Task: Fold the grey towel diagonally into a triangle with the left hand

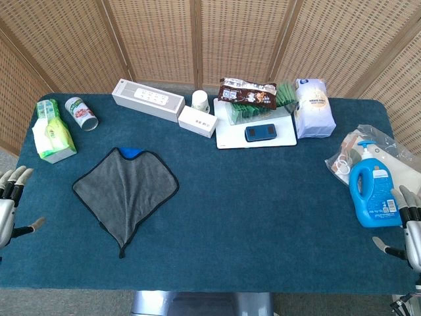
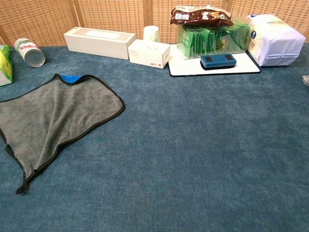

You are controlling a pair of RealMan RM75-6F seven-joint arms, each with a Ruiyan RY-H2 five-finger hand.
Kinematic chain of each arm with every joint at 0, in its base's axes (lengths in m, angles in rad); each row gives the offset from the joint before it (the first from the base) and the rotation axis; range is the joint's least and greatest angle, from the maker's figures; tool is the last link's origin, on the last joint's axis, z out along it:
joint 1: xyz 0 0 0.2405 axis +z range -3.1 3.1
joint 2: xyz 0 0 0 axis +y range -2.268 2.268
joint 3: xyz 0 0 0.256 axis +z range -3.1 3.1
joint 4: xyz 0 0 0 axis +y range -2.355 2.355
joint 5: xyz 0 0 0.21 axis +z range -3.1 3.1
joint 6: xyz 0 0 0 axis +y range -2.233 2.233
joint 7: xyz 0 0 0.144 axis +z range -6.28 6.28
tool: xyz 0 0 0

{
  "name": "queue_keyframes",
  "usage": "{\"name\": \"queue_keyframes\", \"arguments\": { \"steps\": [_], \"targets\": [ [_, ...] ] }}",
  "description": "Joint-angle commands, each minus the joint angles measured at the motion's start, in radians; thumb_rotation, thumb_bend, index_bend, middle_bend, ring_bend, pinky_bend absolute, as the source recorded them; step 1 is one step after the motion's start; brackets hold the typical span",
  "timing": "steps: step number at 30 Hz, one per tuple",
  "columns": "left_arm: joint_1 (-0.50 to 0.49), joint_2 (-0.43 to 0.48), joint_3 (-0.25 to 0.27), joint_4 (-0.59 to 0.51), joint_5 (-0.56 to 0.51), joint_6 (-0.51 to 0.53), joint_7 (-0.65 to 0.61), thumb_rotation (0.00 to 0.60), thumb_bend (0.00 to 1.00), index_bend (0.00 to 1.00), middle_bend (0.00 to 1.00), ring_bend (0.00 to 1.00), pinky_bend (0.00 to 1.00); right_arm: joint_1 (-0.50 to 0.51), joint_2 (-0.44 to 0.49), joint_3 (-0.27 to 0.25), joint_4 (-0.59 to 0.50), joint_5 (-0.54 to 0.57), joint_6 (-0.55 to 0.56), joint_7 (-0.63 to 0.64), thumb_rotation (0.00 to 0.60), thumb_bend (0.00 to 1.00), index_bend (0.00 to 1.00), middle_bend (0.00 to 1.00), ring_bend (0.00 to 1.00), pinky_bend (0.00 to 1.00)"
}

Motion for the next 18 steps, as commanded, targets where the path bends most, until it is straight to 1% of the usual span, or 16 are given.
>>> {"name": "queue_keyframes", "arguments": {
  "steps": [1,9,12,14,18],
  "targets": [
    [-0.003,0.0,-0.005,0.008,-0.012,-0.009,-0.007,0.6,0.04,0.0,0.0,0.0,0.0,0.0,0.001,0.0,-0.001,-0.001,0.001,0.001,0.6,0.0,0.0,0.0,0.0,0.0],
    [-0.019,-0.009,-0.015,0.027,-0.029,-0.034,-0.016,0.6,0.04,0.0,0.0,0.0,0.0,-0.005,0.006,-0.002,-0.007,-0.01,0.01,0.01,0.6,0.0,0.0,0.0,0.0,0.0],
    [-0.037,-0.025,-0.034,0.052,-0.051,-0.054,-0.031,0.6,0.04,0.0,0.0,0.0,0.0,-0.004,0.007,0.0,-0.005,-0.005,0.007,0.015,0.6,0.0,0.0,0.0,0.0,0.0],
    [-0.07,-0.057,-0.059,0.108,-0.065,-0.082,-0.044,0.6,0.04,0.0,0.0,0.0,0.0,-0.002,0.006,0.003,0.0,0.007,-0.002,0.019,0.6,0.0,0.0,0.0,0.0,0.0],
    [-0.128,-0.118,-0.088,0.211,-0.084,-0.142,-0.069,0.6,0.04,0.0,0.0,0.0,0.0,0.001,0.004,0.006,0.005,0.019,-0.011,0.019,0.6,0.0,0.0,0.0,0.0,0.0]
  ]
}}
